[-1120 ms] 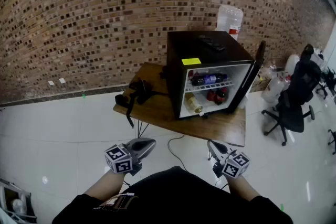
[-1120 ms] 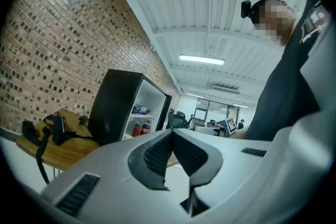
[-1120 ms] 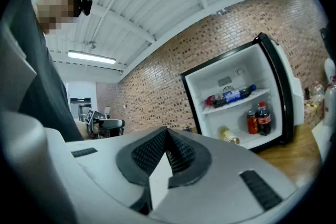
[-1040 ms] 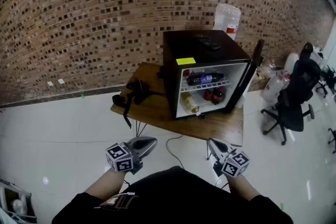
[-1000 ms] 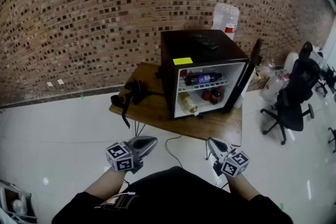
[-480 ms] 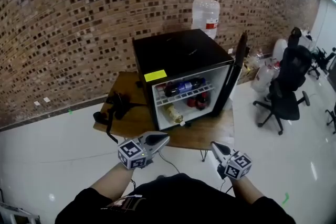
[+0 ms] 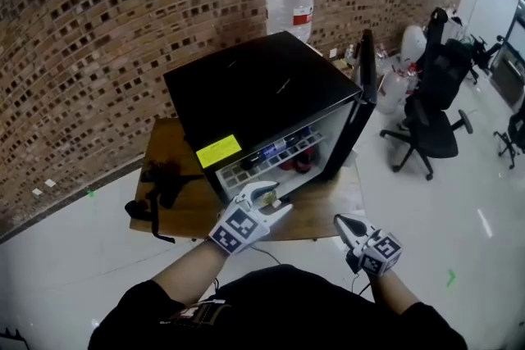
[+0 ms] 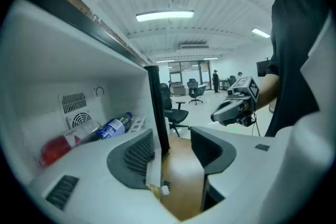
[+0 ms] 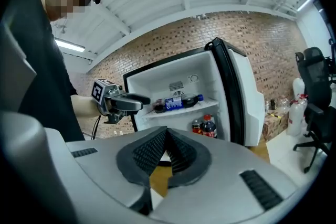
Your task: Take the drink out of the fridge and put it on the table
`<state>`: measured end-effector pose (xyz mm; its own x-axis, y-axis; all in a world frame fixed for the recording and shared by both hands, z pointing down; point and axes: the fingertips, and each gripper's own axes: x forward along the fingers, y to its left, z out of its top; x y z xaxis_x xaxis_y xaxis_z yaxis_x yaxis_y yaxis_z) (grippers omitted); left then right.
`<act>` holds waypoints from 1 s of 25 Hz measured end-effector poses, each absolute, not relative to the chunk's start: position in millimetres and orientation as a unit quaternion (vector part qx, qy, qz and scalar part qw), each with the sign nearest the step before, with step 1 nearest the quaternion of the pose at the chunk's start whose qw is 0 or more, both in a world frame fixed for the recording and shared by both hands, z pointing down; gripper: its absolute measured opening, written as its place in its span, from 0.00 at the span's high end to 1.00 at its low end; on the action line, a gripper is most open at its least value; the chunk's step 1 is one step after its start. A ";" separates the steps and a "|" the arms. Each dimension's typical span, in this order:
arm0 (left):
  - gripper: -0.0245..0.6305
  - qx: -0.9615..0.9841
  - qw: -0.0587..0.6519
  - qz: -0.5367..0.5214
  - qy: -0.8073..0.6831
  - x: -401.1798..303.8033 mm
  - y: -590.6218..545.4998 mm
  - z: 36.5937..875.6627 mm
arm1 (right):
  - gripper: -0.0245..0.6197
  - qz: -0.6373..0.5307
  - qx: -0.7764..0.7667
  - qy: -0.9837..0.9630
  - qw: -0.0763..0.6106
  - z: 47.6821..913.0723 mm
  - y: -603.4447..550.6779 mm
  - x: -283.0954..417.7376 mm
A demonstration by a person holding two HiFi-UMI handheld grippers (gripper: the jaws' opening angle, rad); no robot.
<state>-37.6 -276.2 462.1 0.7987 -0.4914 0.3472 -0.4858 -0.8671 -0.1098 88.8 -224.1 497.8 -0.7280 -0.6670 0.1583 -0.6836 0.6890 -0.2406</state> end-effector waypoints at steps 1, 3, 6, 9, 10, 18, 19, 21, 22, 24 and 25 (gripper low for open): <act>0.59 -0.943 0.018 -0.198 0.268 -29.6 -288.0 463.8 | 0.97 0.139 0.358 -0.923 0.029 499.0 -228.1 91.3; 0.59 -0.925 0.052 -0.233 0.296 -15.8 -314.6 468.0 | 0.97 0.125 0.338 -0.933 0.029 501.3 -240.1 96.8; 0.57 -0.886 0.106 -0.292 0.345 -1.6 -357.3 470.1 | 0.97 0.120 0.297 -0.947 0.019 504.5 -257.6 105.5; 0.56 -0.841 0.155 -0.354 0.379 9.7 -400.2 465.4 | 0.97 0.110 0.259 -0.960 0.016 504.3 -271.4 121.2; 0.56 -0.826 0.159 -0.381 0.385 11.0 -411.9 468.4 | 0.97 0.112 0.253 -0.961 0.012 506.5 -274.0 128.7; 0.54 -0.744 0.102 -0.548 0.369 -0.3 -467.8 517.0 | 0.97 0.155 0.268 -0.950 -0.019 530.9 -277.8 191.8; 0.50 -0.740 0.091 -0.558 0.364 -2.7 -470.1 522.2 | 0.97 0.158 0.272 -0.949 -0.023 532.5 -277.9 197.4; 0.48 -0.734 0.068 -0.573 0.359 -8.3 -474.1 529.8 | 0.97 0.160 0.280 -0.946 -0.027 534.8 -277.7 206.2; 0.48 -0.731 0.060 -0.579 0.357 -11.4 -475.8 532.3 | 0.97 0.162 0.284 -0.945 -0.028 535.3 -277.9 209.7; 0.49 -0.728 0.052 -0.587 0.349 -13.4 -477.5 535.6 | 0.97 0.165 0.290 -0.942 -0.030 535.3 -279.0 215.1; 0.50 -0.730 0.050 -0.589 0.343 -12.5 -477.9 536.5 | 0.97 0.166 0.293 -0.941 -0.031 535.5 -279.6 216.9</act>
